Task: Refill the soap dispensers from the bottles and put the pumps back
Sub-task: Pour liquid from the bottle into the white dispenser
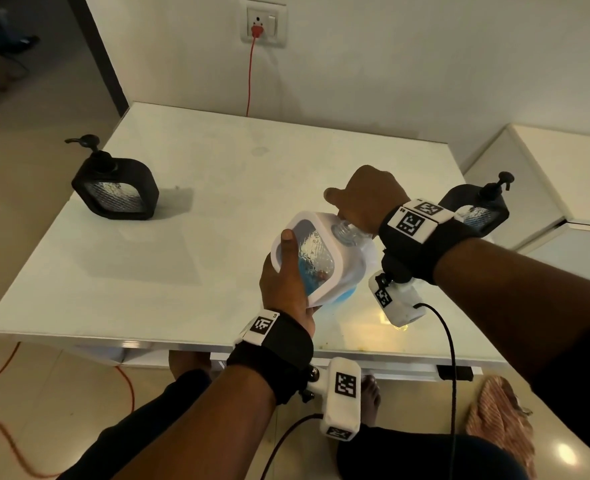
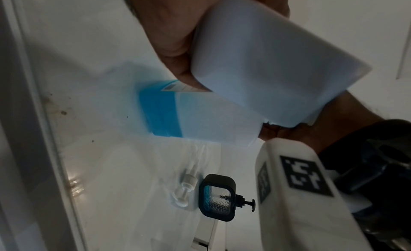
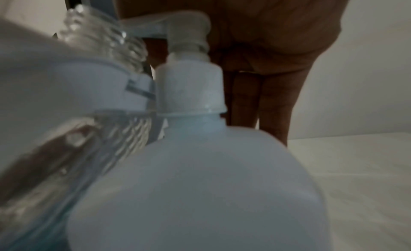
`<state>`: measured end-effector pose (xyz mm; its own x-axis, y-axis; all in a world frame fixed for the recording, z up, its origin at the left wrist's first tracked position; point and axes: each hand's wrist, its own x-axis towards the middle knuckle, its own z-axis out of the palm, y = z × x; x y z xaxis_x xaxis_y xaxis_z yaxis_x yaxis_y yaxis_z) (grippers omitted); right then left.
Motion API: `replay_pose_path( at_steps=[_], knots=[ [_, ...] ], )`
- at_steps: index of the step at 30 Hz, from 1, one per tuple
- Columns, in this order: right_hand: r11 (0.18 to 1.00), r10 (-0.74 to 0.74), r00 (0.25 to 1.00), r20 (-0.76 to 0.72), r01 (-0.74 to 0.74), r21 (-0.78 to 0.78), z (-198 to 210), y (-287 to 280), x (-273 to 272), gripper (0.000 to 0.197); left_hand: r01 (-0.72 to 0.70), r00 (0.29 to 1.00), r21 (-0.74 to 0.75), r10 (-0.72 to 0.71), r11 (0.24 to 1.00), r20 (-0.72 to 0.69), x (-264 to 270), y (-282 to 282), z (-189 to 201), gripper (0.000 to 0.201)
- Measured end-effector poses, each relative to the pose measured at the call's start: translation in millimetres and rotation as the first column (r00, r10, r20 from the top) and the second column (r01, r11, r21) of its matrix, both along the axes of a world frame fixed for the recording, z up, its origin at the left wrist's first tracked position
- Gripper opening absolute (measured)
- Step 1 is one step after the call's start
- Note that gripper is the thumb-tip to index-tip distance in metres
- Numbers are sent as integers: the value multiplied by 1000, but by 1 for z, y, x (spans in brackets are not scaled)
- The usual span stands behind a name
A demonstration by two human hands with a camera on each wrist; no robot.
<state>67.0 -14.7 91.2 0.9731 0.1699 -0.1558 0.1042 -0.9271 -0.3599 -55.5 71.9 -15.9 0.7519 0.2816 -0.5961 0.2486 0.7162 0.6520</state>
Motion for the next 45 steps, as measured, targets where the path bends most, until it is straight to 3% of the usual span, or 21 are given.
replay_pose_path(
  at_steps=[3,9,17,20,25,32,41,45],
  knots=[
    [1000,-1,1000,-10,1,-25,-1,0,1,39,5,1000,2,-5,1000,5,0,0,1,53],
    [991,-22,986,-168,44,126,15,-2,-5,55,-12,1000,-12,12,1000,-1,-2,-2,1,60],
    [999,-21,999,-42,22,26,7,1,-3,30,-3,1000,-5,3,1000,0,0,-1,-1,64],
    [998,-22,999,-38,24,51,6,1,-3,35,8,1000,7,-8,1000,-6,-2,-1,-1,57],
    [987,-25,988,-154,50,156,13,-2,-4,53,0,1000,2,-1,1000,3,-4,-1,2,53],
    [999,-12,1000,-12,12,42,6,-2,-3,28,12,1000,-21,-12,1000,10,-2,-1,1,47],
    [993,7,995,-101,4,117,13,-2,-4,50,19,1000,-17,-18,1000,8,-3,-2,-1,49],
    [998,10,999,-50,-7,55,8,-1,-1,34,5,1000,-25,-4,1000,17,-2,-2,0,47]
  ],
)
